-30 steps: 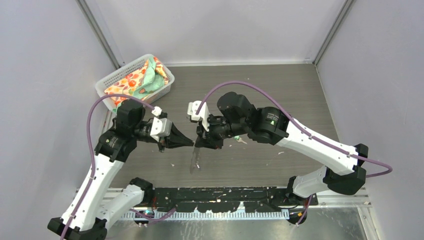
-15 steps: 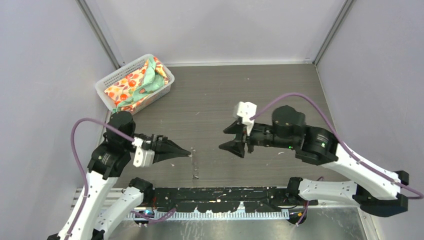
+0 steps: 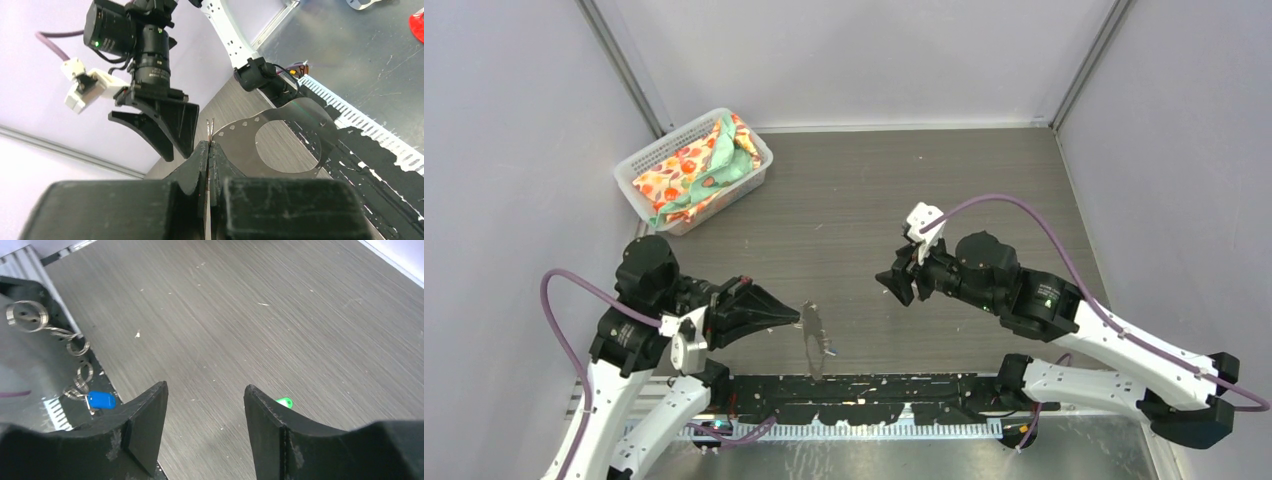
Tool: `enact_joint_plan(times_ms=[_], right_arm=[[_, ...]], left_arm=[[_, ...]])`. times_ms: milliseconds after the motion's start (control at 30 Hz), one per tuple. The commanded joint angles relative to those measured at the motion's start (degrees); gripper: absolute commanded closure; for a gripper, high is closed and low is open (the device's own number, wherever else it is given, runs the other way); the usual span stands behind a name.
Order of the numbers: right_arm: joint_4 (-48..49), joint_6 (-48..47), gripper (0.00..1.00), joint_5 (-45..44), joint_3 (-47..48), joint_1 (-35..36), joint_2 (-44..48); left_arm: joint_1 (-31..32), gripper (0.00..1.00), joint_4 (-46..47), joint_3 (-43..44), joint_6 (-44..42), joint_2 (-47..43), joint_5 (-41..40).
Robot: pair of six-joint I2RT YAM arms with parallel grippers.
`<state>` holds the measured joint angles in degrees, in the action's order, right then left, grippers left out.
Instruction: Put the keys on the keyring
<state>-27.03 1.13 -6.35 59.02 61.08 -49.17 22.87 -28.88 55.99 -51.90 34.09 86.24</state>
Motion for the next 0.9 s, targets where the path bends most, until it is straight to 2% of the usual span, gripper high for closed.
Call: enact_joint_plan(times_ms=[0, 100, 167, 233, 333, 433, 633, 733, 800, 867], right_arm=[[3.87, 5.46, 0.35, -4.62, -0.45, -3.42, -0.88], [1.77, 13.45, 0.31, -0.35, -0.39, -11.20, -6.28], [0.87, 19.19, 0.24, 4.85, -0.50, -17.12, -11.51], [0.32, 21.84, 0.22, 9.15, -0.75, -21.29, -16.79], [2.38, 22.15, 0.22, 11.04, -1.96, -25.95, -22.79], [4.85, 25.09, 0.30, 14.64, -3.12, -31.62, -27.15], [7.00, 21.45, 0.40, 17.63, -6.87, -31.87, -31.39], [9.38, 16.69, 0.50, 21.36, -9.12, -31.82, -32.10], [9.46, 11.68, 0.51, 22.20, -9.87, -31.86, -32.41], [8.24, 5.91, 0.48, 20.74, -9.75, -31.86, -32.64]], left_arm=[[0.15, 1.00, 3.73, -0.01, -1.41, -1.12, 2.89], [0.15, 1.00, 3.53, -0.87, -1.13, -1.62, 2.02], [0.15, 1.00, 3.46, -1.70, 0.05, -1.72, 0.35], [0.15, 1.00, 3.39, -2.59, 2.11, -1.57, -0.73], [0.15, 1.00, 3.43, -4.26, 4.19, -1.80, -1.06], [0.15, 1.00, 3.48, -5.07, 5.69, -1.83, -1.44], [0.15, 1.00, 3.40, -5.79, 6.24, -2.27, -2.65], [0.15, 1.00, 3.39, -5.59, 7.15, -2.23, -2.93], [0.15, 1.00, 3.33, -5.26, 8.03, -2.06, -3.19], [0.15, 1.00, 3.38, -4.90, 8.93, -1.86, -3.47]])
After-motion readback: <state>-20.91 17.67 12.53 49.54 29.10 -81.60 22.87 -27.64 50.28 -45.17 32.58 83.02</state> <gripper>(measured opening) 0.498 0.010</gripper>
